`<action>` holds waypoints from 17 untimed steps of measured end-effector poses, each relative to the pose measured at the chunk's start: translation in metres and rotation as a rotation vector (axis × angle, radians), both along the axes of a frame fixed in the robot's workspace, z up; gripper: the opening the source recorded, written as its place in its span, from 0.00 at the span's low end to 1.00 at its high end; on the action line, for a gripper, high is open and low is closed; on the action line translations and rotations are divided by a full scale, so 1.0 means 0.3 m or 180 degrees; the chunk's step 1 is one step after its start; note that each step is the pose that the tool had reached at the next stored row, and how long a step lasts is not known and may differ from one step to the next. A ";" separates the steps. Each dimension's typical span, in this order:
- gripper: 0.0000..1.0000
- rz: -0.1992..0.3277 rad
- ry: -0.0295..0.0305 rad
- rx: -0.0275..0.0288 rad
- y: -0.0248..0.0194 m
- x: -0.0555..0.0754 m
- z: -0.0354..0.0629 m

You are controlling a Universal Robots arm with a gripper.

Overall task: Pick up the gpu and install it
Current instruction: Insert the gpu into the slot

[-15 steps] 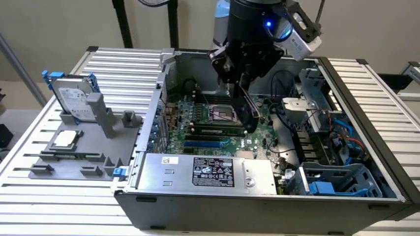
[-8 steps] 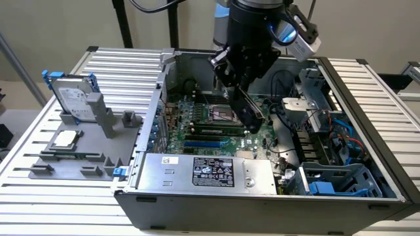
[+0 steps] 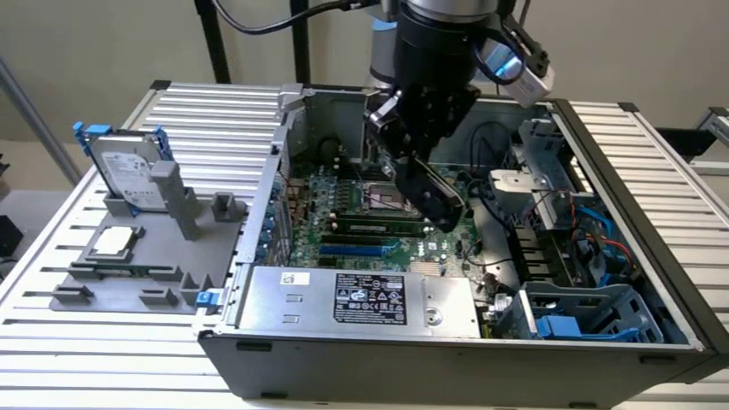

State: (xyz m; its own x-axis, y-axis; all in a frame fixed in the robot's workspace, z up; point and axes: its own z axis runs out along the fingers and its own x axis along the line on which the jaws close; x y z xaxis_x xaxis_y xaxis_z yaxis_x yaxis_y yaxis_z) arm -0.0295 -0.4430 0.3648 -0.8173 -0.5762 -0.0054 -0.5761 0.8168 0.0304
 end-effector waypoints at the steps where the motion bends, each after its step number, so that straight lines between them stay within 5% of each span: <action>1: 0.00 0.0057 -0.0001 0.0000 0.000 0.000 -0.002; 17: 0.00 0.0987 -0.0079 -0.0001 0.000 0.000 -0.031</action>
